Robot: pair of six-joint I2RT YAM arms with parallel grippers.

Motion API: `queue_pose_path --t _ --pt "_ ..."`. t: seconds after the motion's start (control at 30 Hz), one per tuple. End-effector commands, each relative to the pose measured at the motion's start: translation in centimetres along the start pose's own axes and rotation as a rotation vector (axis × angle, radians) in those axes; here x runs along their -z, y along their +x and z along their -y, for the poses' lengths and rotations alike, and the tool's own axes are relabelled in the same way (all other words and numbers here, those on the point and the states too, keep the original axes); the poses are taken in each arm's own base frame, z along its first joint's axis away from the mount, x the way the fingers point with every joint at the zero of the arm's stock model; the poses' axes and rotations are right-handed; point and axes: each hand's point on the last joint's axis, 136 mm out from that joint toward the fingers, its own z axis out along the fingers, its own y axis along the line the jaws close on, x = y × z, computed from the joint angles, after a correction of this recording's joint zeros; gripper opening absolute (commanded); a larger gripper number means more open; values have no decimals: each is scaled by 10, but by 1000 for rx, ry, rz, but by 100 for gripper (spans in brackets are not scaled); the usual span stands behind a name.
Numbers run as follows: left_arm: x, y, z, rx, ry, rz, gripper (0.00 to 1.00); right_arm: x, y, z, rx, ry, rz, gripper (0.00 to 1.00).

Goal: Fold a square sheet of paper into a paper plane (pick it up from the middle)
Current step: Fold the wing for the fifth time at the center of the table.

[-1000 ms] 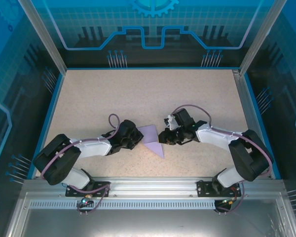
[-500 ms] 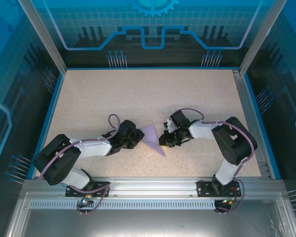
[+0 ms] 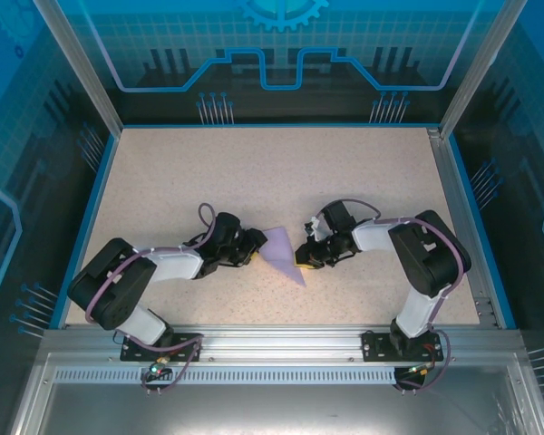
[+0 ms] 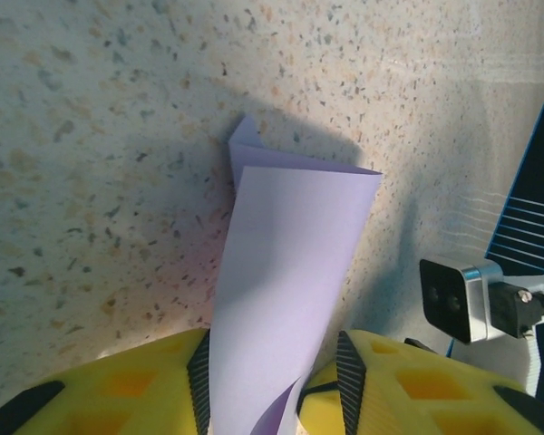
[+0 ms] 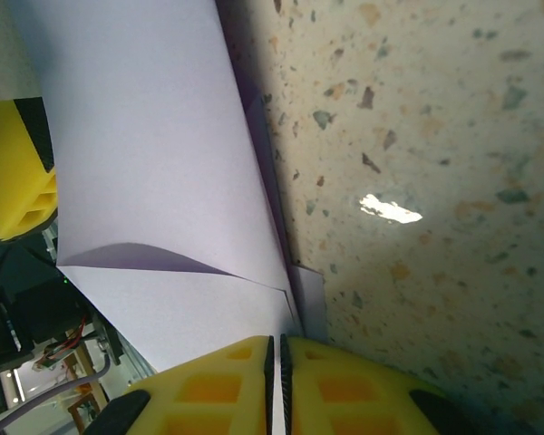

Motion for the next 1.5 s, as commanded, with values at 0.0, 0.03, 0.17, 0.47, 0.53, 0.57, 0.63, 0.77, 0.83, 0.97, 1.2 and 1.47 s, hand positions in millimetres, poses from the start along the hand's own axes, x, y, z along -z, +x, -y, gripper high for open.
queue_pose_path --t 0.0,0.03,0.17,0.47,0.53,0.57,0.63,0.77,0.83,0.97,1.2,1.47 --pt "-4 2 8 -36 38 -44 44 -5 5 39 -68 96 -5 13" --pt "-5 3 9 -37 41 -51 45 -6 5 40 -69 95 -6 13" --pt "-8 2 9 -27 50 -59 45 -6 5 41 -71 93 -8 13" --pt "-10 -1 17 -21 86 -75 37 -7 4 45 -80 100 -10 14" --pt "-9 -2 18 -18 87 -71 32 -7 4 43 -79 96 -10 14" --pt "-8 -2 18 -17 86 -71 28 -7 4 43 -78 94 -10 14" --pt "-7 -3 16 -8 74 -67 22 -5 1 39 -74 90 -3 15" --pt "-5 -4 14 -1 60 -62 14 3 -5 28 -61 77 21 17" --pt "-3 -5 14 3 52 -61 11 10 -8 21 -48 81 40 18" --pt "0 -6 16 10 35 -58 8 30 -12 4 -1 91 103 21" --pt "1 -7 15 28 18 -55 8 73 -12 -25 198 145 280 38" --pt "1 -6 16 35 14 -61 8 48 18 -56 797 398 450 49"
